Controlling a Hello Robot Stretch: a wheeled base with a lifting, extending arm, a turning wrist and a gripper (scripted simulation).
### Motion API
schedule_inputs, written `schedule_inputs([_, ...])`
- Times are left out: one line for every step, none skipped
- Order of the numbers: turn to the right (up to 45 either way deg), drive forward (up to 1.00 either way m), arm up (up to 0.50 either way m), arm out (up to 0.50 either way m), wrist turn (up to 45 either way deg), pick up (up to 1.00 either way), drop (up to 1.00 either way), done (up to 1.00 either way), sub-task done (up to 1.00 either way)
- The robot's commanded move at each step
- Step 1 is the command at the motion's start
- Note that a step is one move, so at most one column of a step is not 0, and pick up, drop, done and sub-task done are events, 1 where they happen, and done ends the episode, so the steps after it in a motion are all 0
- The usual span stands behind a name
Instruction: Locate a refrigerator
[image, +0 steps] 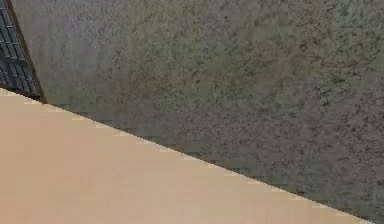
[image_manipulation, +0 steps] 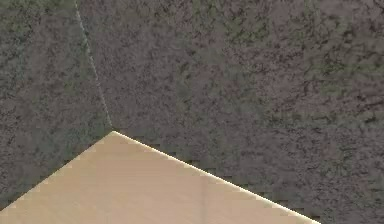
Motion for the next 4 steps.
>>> schedule_inputs([-45.0,0.0,0.0,0.0,0.0,0.0,0.0,0.0,0.0])
schedule_inputs([-42.0,0.0,0.0,0.0,0.0,0.0,0.0,0.0,0.0])
schedule_inputs([0.0,0.55,0.0,0.0,0.0,0.0,0.0,0.0,0.0])
schedule_inputs([-24.0,0.0,0.0,0.0,0.0,0.0,0.0,0.0,0.0])
